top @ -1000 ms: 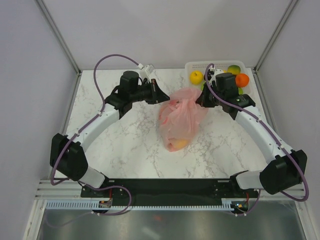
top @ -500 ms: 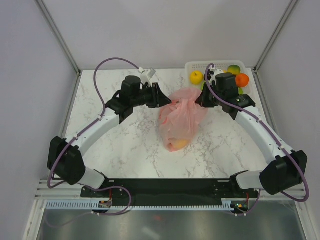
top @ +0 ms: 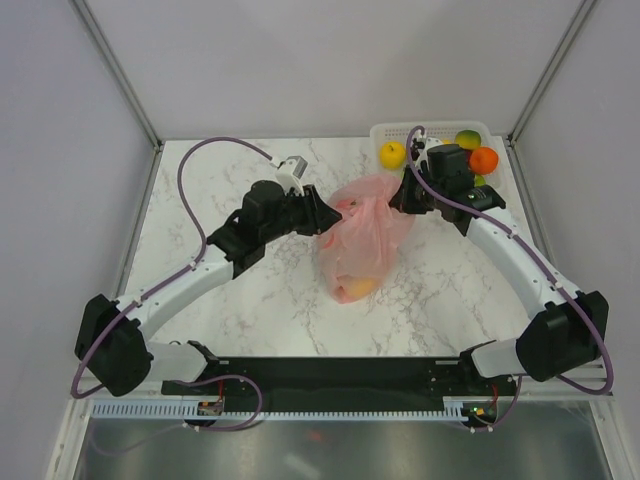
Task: Place the fake fruits into the plastic bag and tie a complex knot
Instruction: Tie the plastic bag at the center of the board.
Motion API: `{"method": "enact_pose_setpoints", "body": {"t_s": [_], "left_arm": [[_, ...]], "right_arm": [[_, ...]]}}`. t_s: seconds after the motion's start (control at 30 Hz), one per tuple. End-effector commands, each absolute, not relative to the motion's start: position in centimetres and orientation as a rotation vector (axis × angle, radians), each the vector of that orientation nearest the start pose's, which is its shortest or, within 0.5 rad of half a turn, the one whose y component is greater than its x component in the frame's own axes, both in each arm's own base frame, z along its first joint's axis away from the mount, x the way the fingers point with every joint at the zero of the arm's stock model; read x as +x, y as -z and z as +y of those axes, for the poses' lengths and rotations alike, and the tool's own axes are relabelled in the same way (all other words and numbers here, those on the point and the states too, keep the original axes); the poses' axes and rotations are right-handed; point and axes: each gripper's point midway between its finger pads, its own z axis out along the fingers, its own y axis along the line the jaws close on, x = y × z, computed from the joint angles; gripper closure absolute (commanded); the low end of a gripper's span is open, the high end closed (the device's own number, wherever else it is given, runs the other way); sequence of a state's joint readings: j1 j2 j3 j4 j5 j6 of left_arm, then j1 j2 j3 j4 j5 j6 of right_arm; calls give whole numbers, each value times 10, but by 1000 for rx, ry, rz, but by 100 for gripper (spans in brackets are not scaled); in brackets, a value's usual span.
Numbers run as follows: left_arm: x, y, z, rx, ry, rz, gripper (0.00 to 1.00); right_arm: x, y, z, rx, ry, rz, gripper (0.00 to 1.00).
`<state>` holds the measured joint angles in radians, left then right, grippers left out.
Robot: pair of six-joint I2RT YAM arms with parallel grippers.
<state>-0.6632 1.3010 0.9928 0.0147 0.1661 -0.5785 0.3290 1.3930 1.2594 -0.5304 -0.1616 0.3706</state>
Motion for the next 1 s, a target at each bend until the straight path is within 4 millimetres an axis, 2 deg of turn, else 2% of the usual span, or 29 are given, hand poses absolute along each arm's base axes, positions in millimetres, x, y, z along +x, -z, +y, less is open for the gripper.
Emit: {"method": "enact_pose_setpoints", "body": {"t_s": [0.0,0.47,0.97], "left_arm": [[309,-258,-311,192,1009,1908,61],[299,-244,-348,258,1057,1935,64],[283,-254,-373,291,1035,1875,65]], "right_arm": [[371,-238,170,-26,-571,2221,100],[376,-239,172,-11,-574,2210,100],[378,-236,174,-5,-587,2210,100]]}}
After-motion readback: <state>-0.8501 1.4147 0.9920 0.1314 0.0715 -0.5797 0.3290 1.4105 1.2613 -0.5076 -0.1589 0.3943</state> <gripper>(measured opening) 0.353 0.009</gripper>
